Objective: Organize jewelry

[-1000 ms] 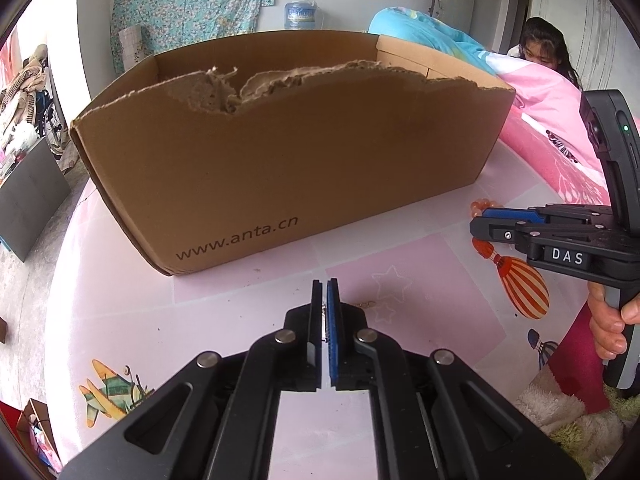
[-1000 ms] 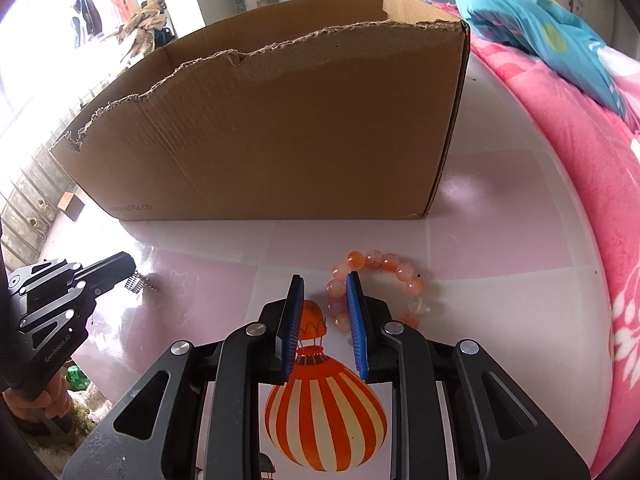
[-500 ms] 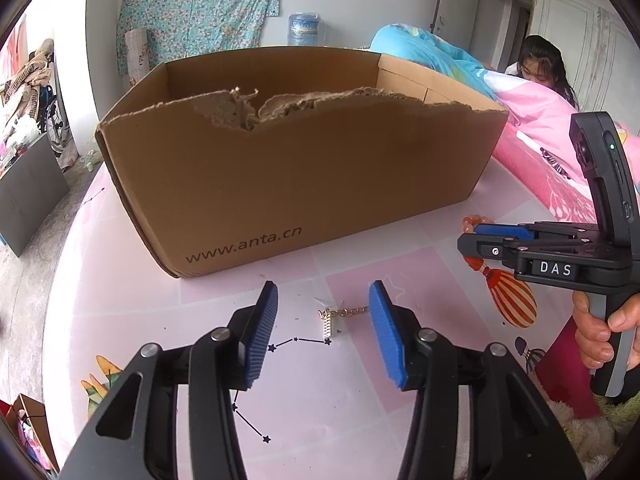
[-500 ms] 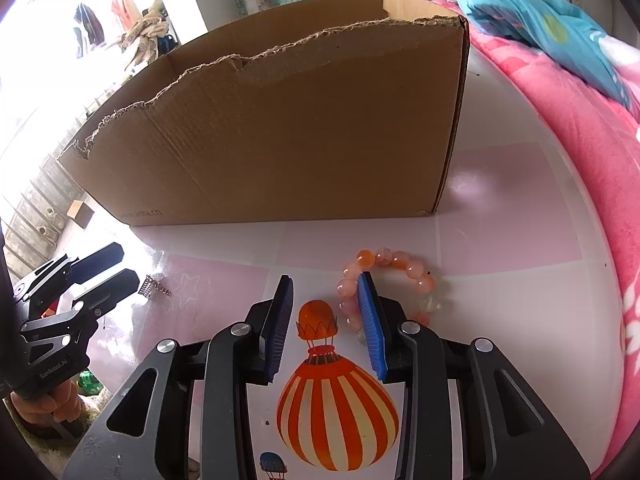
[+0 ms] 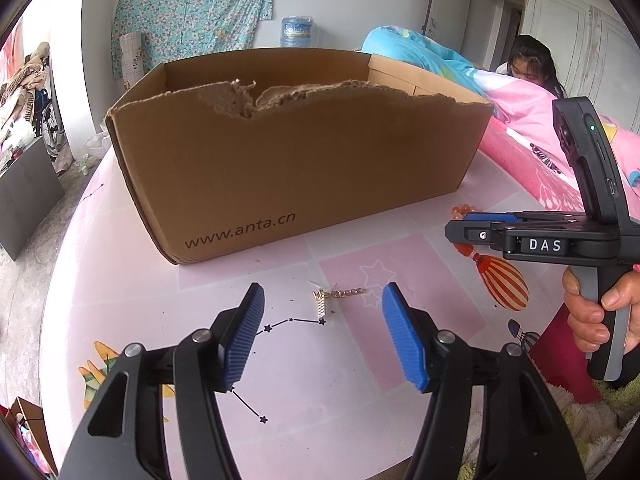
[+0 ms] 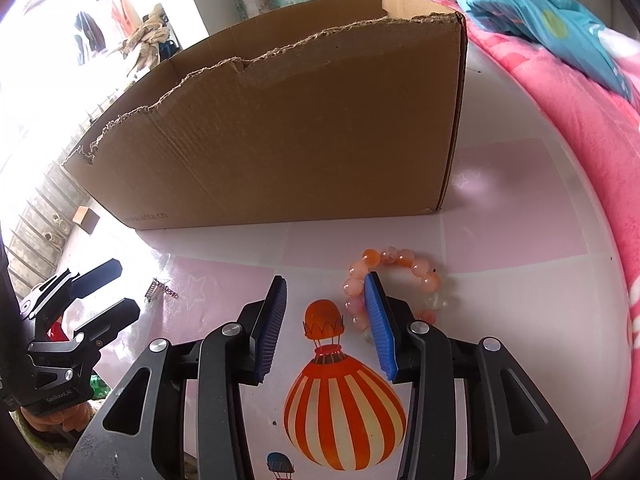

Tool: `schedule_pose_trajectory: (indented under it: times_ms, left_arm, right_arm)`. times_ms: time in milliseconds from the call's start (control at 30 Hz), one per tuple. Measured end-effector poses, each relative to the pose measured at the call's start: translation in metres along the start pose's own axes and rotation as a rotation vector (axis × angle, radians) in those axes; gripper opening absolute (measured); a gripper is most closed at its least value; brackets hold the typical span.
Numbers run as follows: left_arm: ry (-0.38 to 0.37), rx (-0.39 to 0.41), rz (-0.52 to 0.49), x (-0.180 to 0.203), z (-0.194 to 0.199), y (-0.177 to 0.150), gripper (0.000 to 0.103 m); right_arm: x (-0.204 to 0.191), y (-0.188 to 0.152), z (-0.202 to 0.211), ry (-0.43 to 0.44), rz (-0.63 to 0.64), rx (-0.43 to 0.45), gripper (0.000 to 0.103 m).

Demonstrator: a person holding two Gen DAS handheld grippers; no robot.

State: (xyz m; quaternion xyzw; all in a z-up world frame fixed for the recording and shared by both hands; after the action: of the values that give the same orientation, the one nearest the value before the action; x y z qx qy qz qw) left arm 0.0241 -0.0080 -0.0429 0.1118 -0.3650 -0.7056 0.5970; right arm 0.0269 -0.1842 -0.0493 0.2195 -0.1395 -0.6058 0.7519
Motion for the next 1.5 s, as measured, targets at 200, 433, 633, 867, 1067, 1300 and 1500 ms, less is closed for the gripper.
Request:
schedule_pose_trajectory:
  times_ms: [200, 433, 633, 867, 1067, 1300, 1500]
  left_arm:
    - [0.000, -0.021, 0.013, -0.002, -0.002, -0.005, 0.063]
    - [-0.001, -0.015, 0.010, -0.004, -0.002, -0.006, 0.066]
    - [-0.006, -0.021, 0.008, -0.003, -0.003, -0.007, 0.066]
    - [-0.014, -0.013, 0.015, -0.004, -0.001, -0.005, 0.066]
    - [0.001, 0.001, 0.020, -0.012, 0.005, -0.003, 0.066]
    - [0.012, -0.004, 0.033, -0.015, 0.005, -0.007, 0.066]
    - [0.022, 0.003, 0.027, -0.015, 0.004, -0.007, 0.066]
  right_arm:
    - [-0.001, -0.003, 0.001, -0.006, 0.008, 0.005, 0.040]
    - [-0.003, -0.003, 0.002, 0.003, 0.001, 0.009, 0.043]
    - [-0.002, -0.004, 0.003, 0.017, -0.018, 0.007, 0.043]
    - [0.002, -0.003, 0.002, 0.021, -0.032, 0.005, 0.043]
    - [0.003, -0.002, 0.002, 0.024, -0.048, 0.015, 0.043]
    - [0.002, -0.001, 0.001, 0.014, -0.067, 0.019, 0.043]
    - [-0.005, 0.000, -0.001, -0.064, -0.003, 0.015, 0.038]
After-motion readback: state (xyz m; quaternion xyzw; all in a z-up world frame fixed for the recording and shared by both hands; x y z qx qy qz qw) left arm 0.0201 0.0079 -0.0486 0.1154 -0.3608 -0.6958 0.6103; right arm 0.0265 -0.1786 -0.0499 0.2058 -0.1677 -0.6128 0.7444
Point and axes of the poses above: each gripper's, at about its wrist camera, not at the fingertips, and z roughly against the way its jaws point, x to its right, y to its top, the point moved 6 cm from there along -z, roughly the way its jaws point, and after that the axes turned 15 degrees about z, right-handed, at the moved point
